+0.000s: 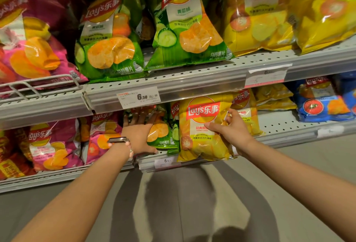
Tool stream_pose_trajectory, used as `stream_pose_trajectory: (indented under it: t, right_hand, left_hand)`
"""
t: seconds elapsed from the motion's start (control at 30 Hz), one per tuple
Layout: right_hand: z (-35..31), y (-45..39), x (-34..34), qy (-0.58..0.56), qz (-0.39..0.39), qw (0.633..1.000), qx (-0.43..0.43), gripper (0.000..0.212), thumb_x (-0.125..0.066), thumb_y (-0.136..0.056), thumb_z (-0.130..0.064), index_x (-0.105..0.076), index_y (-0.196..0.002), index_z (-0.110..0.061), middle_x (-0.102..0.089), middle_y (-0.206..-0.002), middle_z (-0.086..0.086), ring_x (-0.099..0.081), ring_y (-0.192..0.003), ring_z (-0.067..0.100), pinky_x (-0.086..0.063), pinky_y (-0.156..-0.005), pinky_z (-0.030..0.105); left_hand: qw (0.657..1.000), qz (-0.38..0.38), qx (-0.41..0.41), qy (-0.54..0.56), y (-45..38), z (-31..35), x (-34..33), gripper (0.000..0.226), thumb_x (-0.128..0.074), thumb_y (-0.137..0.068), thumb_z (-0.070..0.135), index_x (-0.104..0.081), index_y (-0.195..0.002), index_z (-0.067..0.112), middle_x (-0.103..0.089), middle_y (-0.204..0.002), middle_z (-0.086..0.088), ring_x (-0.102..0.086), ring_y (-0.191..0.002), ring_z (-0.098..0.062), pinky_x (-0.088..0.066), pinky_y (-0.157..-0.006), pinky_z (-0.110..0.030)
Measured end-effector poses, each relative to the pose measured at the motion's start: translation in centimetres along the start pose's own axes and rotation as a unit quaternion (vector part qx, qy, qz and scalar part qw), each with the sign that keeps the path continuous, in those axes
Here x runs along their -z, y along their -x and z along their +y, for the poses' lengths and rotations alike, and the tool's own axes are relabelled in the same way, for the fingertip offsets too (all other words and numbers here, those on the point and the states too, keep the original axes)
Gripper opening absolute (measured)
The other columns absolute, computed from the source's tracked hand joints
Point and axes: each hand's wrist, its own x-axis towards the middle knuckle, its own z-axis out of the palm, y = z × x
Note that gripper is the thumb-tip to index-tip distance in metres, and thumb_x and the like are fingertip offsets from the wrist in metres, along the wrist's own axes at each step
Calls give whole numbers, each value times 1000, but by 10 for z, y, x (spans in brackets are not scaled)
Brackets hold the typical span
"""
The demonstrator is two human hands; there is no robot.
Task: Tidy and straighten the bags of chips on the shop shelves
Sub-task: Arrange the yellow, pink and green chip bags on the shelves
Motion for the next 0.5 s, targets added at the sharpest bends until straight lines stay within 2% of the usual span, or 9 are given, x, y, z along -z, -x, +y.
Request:
stream_pose_trajectory:
  t: [0.07,0.13,0.2,0.27,0.37,0.43,0.5]
  right_hand:
    - [-1,1,1,1,-2,1000,2,51,-85,-65,-11,-47,-93,-31,-64,-96,-9,-63,-91,9,-53,-81,34]
    - [-3,3,4,-8,-5,1000,0,50,-85,-66,-11,-48,-94,-30,-65,-100,-5,-64,-97,15,-54,-85,38]
    - [-6,5,9,-24,-7,1000,-7,51,-84,-67,-11,-51,-101,-28,-66,-106,1,-65,-100,20,-54,-87,41]
    - [-11,6,19,-33,-8,999,-9,54,-83,-69,-12,-51,-112,-23,-66,-106,1,-65,-99,20,-55,-84,39]
    - [-20,6,44,-23,-5,1000,9,54,-82,-71,-12,-52,-116,-22,-64,-103,-4,-65,-97,16,-55,-75,29]
    - [-25,4,66,-6,10,1000,23,55,-81,-71,-11,-54,-118,-19,-64,-109,0,-64,-98,14,-55,-79,29]
    - [-28,-2,91,13,30,999,35,56,-81,-71,-12,-55,-120,-17,-63,-114,3,-63,-101,17,-54,-86,35]
  left_hand:
    - [999,5,8,-31,5,5,3,105,-65,-53,81,-34,-138,29,-60,-126,0,-51,-122,-28,-21,-109,-64]
    - [999,19,13,-31,10,11,6,113,-61,-46,89,-34,-136,26,-61,-118,0,-55,-116,-27,-16,-108,-67]
    - [999,41,10,-3,14,21,10,129,-55,-43,94,-21,-147,25,-56,-124,-3,-51,-118,-28,-18,-108,-64]
    - [996,78,-8,35,16,36,14,136,-52,-43,95,-4,-152,28,-51,-127,-5,-49,-117,-28,-31,-102,-53]
    - [990,101,-37,89,12,65,23,130,-58,-49,89,-5,-152,29,-45,-133,-9,-44,-119,-29,-36,-96,-45]
    - [986,98,-46,126,5,86,28,124,-65,-53,83,-10,-151,29,-38,-142,-11,-36,-129,-31,-33,-103,-48]
    - [981,104,-56,155,-3,106,32,118,-69,-58,77,-12,-151,31,-34,-146,-10,-28,-135,-30,-27,-109,-52]
